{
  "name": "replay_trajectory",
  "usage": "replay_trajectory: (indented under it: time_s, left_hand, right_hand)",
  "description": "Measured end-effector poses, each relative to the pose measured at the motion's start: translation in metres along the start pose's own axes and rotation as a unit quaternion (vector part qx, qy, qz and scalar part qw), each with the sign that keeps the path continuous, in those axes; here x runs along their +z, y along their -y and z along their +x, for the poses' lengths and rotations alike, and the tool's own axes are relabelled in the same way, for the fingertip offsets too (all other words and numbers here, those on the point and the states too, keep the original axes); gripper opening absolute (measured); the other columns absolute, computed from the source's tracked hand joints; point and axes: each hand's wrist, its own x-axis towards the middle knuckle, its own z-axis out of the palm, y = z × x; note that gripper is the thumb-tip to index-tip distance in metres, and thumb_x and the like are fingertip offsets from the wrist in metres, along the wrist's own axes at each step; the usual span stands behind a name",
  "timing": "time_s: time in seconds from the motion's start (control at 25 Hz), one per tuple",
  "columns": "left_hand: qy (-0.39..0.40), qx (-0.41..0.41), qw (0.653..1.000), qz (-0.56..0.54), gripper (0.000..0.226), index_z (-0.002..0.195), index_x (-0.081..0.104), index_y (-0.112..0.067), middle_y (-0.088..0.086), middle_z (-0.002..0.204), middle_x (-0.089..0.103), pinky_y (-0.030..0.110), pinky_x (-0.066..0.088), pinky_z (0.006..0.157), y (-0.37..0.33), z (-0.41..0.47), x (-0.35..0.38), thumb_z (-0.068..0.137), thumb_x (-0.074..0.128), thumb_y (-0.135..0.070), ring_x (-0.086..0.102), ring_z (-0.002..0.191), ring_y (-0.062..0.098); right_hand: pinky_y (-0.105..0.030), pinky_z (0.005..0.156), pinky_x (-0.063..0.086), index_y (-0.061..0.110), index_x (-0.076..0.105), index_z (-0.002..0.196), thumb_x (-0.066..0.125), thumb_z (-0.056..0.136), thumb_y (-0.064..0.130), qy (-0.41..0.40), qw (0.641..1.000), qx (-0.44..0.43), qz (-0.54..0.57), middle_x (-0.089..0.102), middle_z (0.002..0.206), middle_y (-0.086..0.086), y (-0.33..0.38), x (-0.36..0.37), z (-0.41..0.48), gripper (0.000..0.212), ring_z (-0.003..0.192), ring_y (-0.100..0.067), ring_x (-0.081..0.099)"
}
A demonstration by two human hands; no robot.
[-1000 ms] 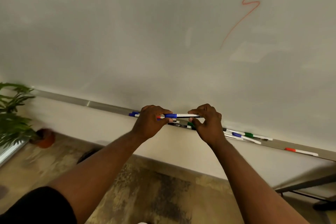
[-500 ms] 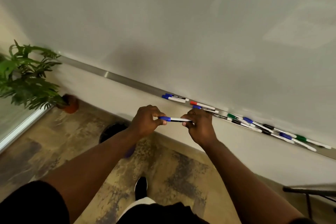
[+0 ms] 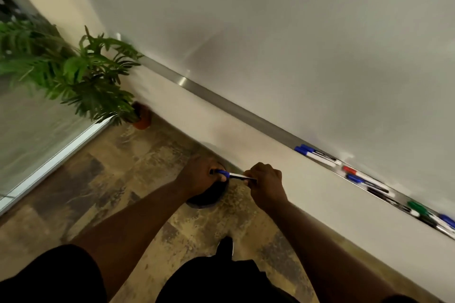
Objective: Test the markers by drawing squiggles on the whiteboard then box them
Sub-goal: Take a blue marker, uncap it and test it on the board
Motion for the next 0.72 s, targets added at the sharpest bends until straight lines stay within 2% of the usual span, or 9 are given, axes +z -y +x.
replay_trajectory:
  time_s: [0.12,0.24,0.28,0.36,0.4,0.52,0.72]
  left_hand:
    - [-0.006,-0.032,0.999,0.037,0.034,0.103,0.075,-0.028,-0.004,0.099,0.069,0.037,0.036,0.096,0.039,0.001,-0.010,0.080,0.064,-0.050,0.060,0.101,0.019]
    - [-0.068,-0.061,0.995,0.031,0.053,0.112,0.072,-0.023,-0.001,0.113,0.070,0.040,0.038,0.103,0.076,0.002,-0.006,0.082,0.052,-0.061,0.061,0.113,0.022]
    - [-0.085,-0.075,0.993,0.034,0.061,0.120,0.068,-0.022,0.000,0.124,0.066,0.043,0.038,0.107,0.087,0.003,-0.005,0.081,0.049,-0.064,0.057,0.123,0.022]
    - [-0.069,-0.112,0.990,0.057,0.072,0.140,0.052,-0.024,-0.001,0.150,0.045,0.045,0.026,0.116,0.103,0.006,-0.012,0.084,0.042,-0.068,0.033,0.144,0.020]
    - [-0.058,-0.128,0.988,0.064,0.073,0.147,0.043,-0.024,-0.003,0.157,0.033,0.045,0.019,0.118,0.109,0.007,-0.014,0.088,0.041,-0.067,0.021,0.148,0.018]
    - [-0.045,-0.138,0.987,0.068,0.067,0.152,0.032,-0.023,-0.005,0.163,0.017,0.044,0.007,0.120,0.118,0.010,-0.016,0.096,0.046,-0.057,0.005,0.151,0.015]
    - [-0.006,-0.115,0.990,0.081,0.067,0.155,0.025,-0.024,-0.004,0.164,0.009,0.045,0.000,0.121,0.100,0.016,-0.003,0.098,0.044,-0.055,-0.003,0.151,0.016]
  right_hand:
    - [-0.034,0.089,0.030,0.030,0.068,0.113,0.057,0.095,0.024,0.022,0.999,-0.015,-0.028,0.056,0.103,0.007,0.018,0.027,0.033,0.022,0.100,-0.019,0.051]
    - [-0.036,0.094,0.028,0.027,0.063,0.126,0.055,0.098,0.029,0.048,0.998,-0.023,-0.036,0.057,0.114,0.003,0.036,0.048,0.067,0.029,0.109,-0.023,0.053]
    - [-0.037,0.099,0.027,0.026,0.058,0.133,0.053,0.099,0.033,0.057,0.998,-0.017,-0.033,0.056,0.124,0.002,0.039,0.052,0.075,0.035,0.117,-0.024,0.052]
    - [-0.040,0.111,0.021,0.025,0.044,0.146,0.045,0.103,0.041,0.068,0.997,0.003,-0.026,0.045,0.148,0.001,0.042,0.060,0.088,0.046,0.137,-0.022,0.039]
    - [-0.041,0.116,0.018,0.025,0.037,0.151,0.041,0.104,0.044,0.073,0.997,0.009,-0.027,0.037,0.156,0.001,0.041,0.063,0.091,0.051,0.144,-0.021,0.031]
    - [-0.045,0.123,0.009,0.024,0.023,0.157,0.028,0.103,0.056,0.088,0.996,0.016,-0.028,0.020,0.165,0.000,0.032,0.066,0.090,0.062,0.151,-0.018,0.015]
    - [-0.045,0.124,0.002,0.024,0.016,0.159,0.023,0.102,0.061,0.083,0.995,0.046,-0.027,0.013,0.166,0.000,0.006,0.061,0.073,0.068,0.153,-0.016,0.008]
